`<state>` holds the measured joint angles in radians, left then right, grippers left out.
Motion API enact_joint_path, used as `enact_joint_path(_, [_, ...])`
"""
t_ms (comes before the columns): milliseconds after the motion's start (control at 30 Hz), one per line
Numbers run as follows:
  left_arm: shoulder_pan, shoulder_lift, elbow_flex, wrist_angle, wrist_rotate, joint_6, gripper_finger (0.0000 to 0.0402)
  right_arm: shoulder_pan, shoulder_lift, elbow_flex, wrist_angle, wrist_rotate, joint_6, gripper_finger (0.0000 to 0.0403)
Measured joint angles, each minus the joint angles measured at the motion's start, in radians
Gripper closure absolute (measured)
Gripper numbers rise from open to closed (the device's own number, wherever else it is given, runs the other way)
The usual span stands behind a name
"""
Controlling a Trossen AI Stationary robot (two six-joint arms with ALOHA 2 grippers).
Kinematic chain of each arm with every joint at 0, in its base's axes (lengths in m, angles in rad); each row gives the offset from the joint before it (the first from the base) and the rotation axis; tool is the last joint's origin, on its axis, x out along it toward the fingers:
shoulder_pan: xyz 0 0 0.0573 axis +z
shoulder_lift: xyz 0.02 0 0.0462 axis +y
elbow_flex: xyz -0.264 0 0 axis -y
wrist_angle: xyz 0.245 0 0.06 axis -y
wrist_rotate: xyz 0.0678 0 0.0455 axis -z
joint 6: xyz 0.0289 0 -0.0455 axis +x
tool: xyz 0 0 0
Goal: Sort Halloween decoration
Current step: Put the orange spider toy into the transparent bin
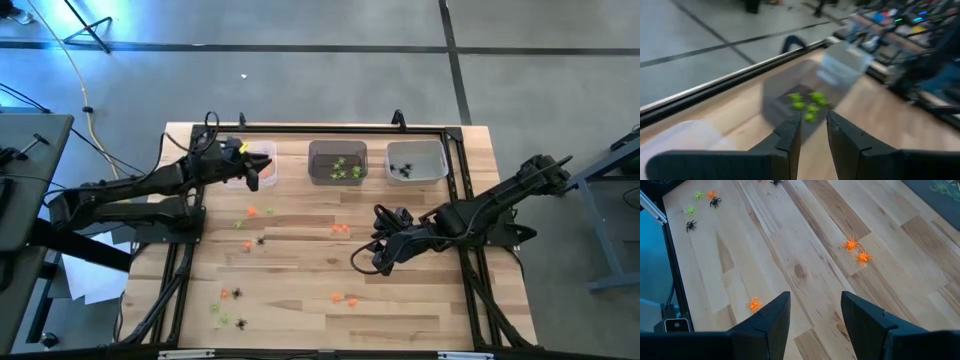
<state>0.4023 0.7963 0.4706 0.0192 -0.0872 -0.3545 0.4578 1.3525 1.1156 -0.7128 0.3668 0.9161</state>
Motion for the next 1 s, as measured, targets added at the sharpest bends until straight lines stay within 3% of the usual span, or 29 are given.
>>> enact_joint_path(467, [-0.343,0.112,0.0,0.309,-0.006,0.016,0.0323,0.0,0.0,0.0,0.0,0.0,0.0,0.0231])
enact_joint_path(767, [-0.378,0.166,0.0,0.493,-0.056,0.054,0.0323,0.0,0.0,0.0,0.0,0.0,0.0,0.0231])
enact_joint_path(1000, [-0.377,0.194,0.0,0.52,-0.061,0.071,0.0323,0.0,0.0,0.0,0.0,0.0,0.0,0.0231])
